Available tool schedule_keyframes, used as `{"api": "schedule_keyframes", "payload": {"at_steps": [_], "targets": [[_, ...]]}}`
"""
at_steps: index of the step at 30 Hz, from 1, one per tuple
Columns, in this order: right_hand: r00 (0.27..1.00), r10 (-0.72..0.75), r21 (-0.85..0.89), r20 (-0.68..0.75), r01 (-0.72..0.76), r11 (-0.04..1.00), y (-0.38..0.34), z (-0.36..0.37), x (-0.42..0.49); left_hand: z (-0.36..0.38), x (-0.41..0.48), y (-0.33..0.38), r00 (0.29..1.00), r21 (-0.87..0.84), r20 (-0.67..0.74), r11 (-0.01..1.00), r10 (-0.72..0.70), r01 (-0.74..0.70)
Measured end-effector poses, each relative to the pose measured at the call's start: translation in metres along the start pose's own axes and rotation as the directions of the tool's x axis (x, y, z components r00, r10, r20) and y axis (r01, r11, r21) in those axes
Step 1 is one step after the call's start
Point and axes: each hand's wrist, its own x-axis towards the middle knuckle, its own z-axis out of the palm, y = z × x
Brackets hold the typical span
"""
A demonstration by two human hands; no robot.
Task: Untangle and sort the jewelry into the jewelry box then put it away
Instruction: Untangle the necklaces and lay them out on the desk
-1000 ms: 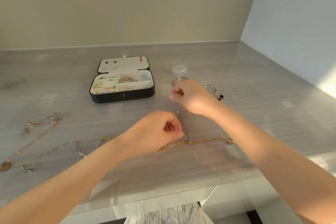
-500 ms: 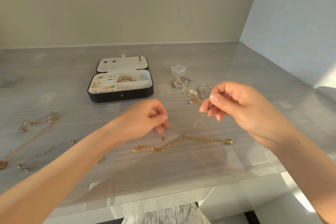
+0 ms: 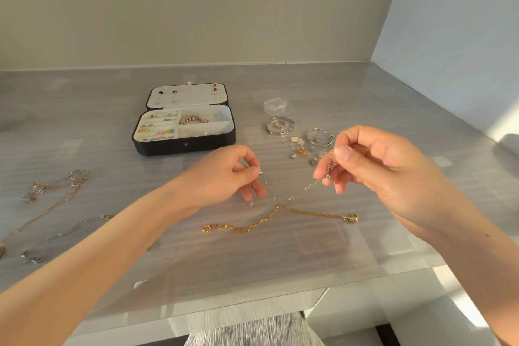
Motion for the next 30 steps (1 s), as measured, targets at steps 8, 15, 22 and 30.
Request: {"api": "schedule_keyframes", "payload": {"at_steps": [8, 15, 22, 30], "targets": [[0.998, -0.039, -0.038, 0.045, 0.041, 0.998, 0.0, 0.01, 0.004, 0.001, 0.019, 0.009, 0.995, 0.125, 0.044, 0.988, 0.088, -0.092], [0.998, -0.038, -0.079, 0.053, 0.042, 0.996, 0.001, 0.015, 0.023, 0.003, 0.032, 0.005, 0.985, 0.236, 0.073, 0.956, 0.159, -0.172], [0.999, -0.01, -0.118, 0.051, 0.016, 0.993, 0.003, 0.018, 0.042, 0.002, 0.028, 0.002, 0.986, 0.281, 0.056, 0.945, 0.159, -0.168], [0.999, -0.035, -0.132, 0.041, 0.04, 0.99, 0.001, 0.017, 0.052, 0.001, 0.016, 0.015, 0.984, 0.186, 0.113, 0.97, 0.135, -0.154]]}}
